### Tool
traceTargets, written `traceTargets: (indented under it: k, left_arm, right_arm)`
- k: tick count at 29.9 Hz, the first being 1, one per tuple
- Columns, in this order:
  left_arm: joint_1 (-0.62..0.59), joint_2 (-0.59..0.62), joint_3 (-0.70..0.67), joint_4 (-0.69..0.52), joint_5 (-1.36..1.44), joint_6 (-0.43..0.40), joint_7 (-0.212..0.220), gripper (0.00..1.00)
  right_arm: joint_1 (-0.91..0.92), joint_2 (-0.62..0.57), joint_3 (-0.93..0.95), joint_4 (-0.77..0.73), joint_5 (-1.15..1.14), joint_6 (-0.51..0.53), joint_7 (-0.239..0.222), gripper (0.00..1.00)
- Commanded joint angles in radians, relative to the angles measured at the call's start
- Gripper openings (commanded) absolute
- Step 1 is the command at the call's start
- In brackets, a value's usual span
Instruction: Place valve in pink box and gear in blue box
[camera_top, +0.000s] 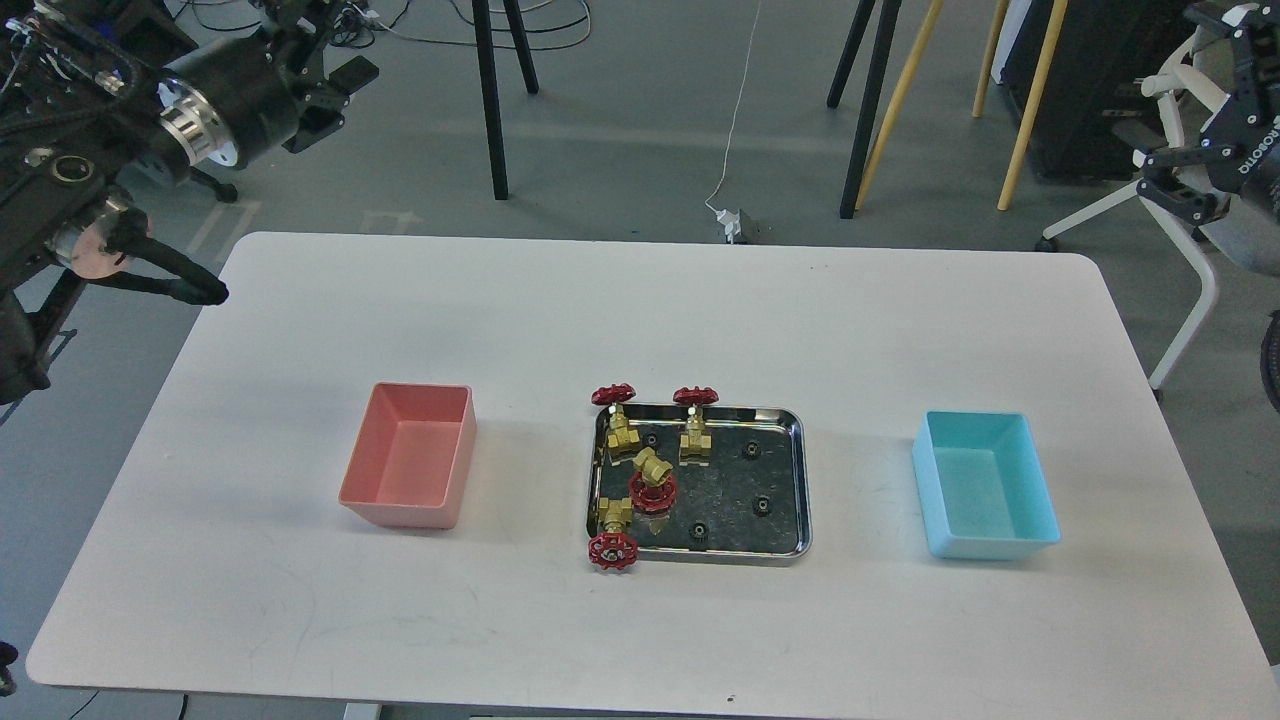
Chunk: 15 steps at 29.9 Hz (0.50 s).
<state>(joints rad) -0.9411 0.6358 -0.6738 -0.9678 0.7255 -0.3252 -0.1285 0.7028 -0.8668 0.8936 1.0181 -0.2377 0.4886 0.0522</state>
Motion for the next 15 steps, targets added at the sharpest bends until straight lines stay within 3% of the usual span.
traceTargets:
  k: [1,6,10,13,15]
  left_arm:
    - [0.002,0.005,-0.003,0.023,-0.002,-0.031,-0.026,1.00]
    - [0.001,0.010,-0.056,0.032,-0.047,-0.164,-0.066,1.00]
    - [0.007,0.012,-0.124,0.125,-0.193,-0.164,-0.157,1.00]
    - [-0.005,-0.002,-0.138,0.246,-0.205,-0.164,-0.187,1.00]
    - [-0.007,-0.008,-0.138,0.271,-0.207,-0.164,-0.232,1.00]
  right_arm:
    - [0.007,0.000,-0.001,0.008,0.000,0.000,0.000,0.99]
    - [0.012,0.002,0.001,0.010,0.000,0.000,0.002,0.99]
    - [0.015,0.032,0.008,0.002,0.000,0.000,0.014,0.99]
    - [0.026,0.055,0.013,0.004,0.001,0.000,0.015,0.99]
    - [0.026,0.058,0.011,0.002,0.000,0.000,0.015,0.99]
